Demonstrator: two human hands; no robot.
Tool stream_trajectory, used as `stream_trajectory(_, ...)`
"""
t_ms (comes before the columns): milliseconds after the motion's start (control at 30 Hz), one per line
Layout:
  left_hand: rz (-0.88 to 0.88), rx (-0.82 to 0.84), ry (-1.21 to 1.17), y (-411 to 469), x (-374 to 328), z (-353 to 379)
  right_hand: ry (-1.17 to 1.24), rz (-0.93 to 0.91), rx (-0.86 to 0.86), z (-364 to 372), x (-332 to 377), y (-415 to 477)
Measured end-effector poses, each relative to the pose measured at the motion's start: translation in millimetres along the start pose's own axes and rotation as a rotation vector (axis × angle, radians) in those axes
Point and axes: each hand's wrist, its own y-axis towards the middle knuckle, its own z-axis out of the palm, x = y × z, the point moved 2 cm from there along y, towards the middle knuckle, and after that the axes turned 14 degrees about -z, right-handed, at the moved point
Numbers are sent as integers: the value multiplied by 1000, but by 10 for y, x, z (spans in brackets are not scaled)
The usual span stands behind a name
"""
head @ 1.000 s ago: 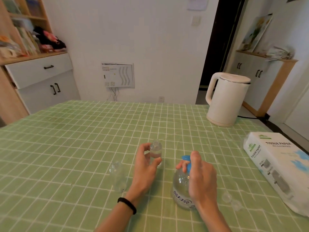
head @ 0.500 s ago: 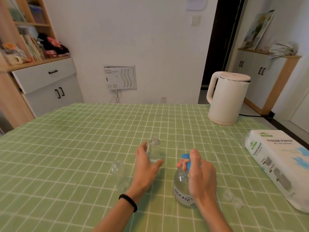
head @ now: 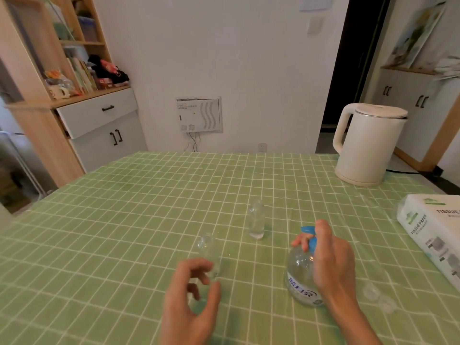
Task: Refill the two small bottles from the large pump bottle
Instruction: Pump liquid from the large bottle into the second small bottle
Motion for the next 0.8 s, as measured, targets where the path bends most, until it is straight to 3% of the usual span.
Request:
stream_trajectory(100, -142, -93, 25, 149, 204, -106, 8, 2, -3, 0, 16, -11)
stream_trajectory(200, -260, -17, 94, 307, 286, -79, 22, 11, -1, 1, 42, -10)
stream_trajectory(367, -297, 137, 71, 450, 242, 14, 28, 32, 19, -6, 76, -7)
stream_trajectory(567, -223, 217, 68, 491, 175, 91, 43, 20, 25, -22, 66, -6)
stream_trajectory(800, 100, 258, 119, 678, -271, 397, 22, 33, 31, -21, 11, 8)
